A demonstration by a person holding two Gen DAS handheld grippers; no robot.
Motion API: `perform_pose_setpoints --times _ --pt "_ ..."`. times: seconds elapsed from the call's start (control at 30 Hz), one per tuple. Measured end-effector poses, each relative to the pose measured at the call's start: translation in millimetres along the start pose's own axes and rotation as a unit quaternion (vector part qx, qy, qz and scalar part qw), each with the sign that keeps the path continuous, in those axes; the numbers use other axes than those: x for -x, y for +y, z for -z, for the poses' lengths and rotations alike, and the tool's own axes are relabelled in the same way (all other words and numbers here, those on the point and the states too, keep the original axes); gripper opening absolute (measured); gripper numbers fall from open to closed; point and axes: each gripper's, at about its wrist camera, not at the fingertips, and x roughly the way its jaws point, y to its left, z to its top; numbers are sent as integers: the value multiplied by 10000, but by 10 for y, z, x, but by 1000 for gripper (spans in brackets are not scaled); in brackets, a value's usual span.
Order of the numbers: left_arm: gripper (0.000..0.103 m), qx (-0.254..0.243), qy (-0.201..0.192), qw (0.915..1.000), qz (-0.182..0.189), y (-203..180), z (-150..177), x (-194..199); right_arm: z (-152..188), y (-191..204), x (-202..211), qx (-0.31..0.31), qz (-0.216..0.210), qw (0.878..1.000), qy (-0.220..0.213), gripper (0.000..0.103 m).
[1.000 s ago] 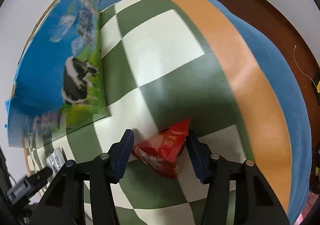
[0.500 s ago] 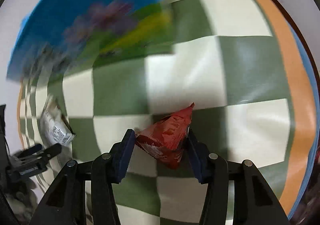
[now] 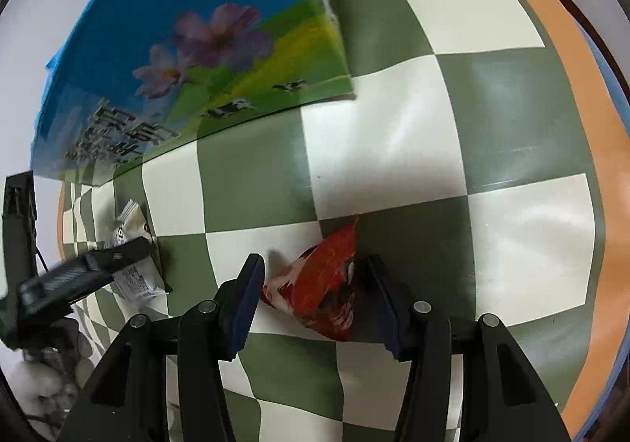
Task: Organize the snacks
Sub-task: 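Grasp the white Mizi biscuit bag with the left tool while the right grasps the red triangular packet, then carry both packets into the cardboard box and open both tools to release them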
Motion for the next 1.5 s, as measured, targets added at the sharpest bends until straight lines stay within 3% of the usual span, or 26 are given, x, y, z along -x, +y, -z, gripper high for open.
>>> perform_pose_setpoints --times 0.1,0.3,0.53,0.6,0.67,0.73,0.8,1.1,1.13,1.23,1.5 --pt "53 -177 -42 9998 -44 25 76 29 -76 -34 20 29 77 9999 -59 36" --pt "52 -607 243 9977 -158 209 479 -47 88 181 -2 434 263 9986 128 35" --pt "53 -878 642 9940 -89 462 964 -170 644 657 -317 1144 479 9889 813 36" --pt "54 -823 654 9945 10 486 957 -196 720 707 -335 1077 489 9893 857 38" --pt "57 -760 680 9947 92 498 962 -214 771 678 -242 963 406 9912 807 46" --pt "62 -754 713 9946 99 480 941 -250 780 680 -136 936 462 9923 667 61" --pt "66 -720 694 9949 118 461 873 -293 793 660 -70 810 448 9935 655 64" --pt "70 -757 634 9951 43 375 959 -300 932 416 -258 -35 169 9970 757 64" --pt "70 -763 635 9951 39 456 939 -330 936 422 -284 -43 192 9974 696 60" --pt "70 -805 645 9947 -7 405 890 -336 960 433 -303 65 480 9977 477 43" --pt "70 -830 683 9942 -31 409 853 -326 1128 773 -356 1216 1001 9856 617 40"
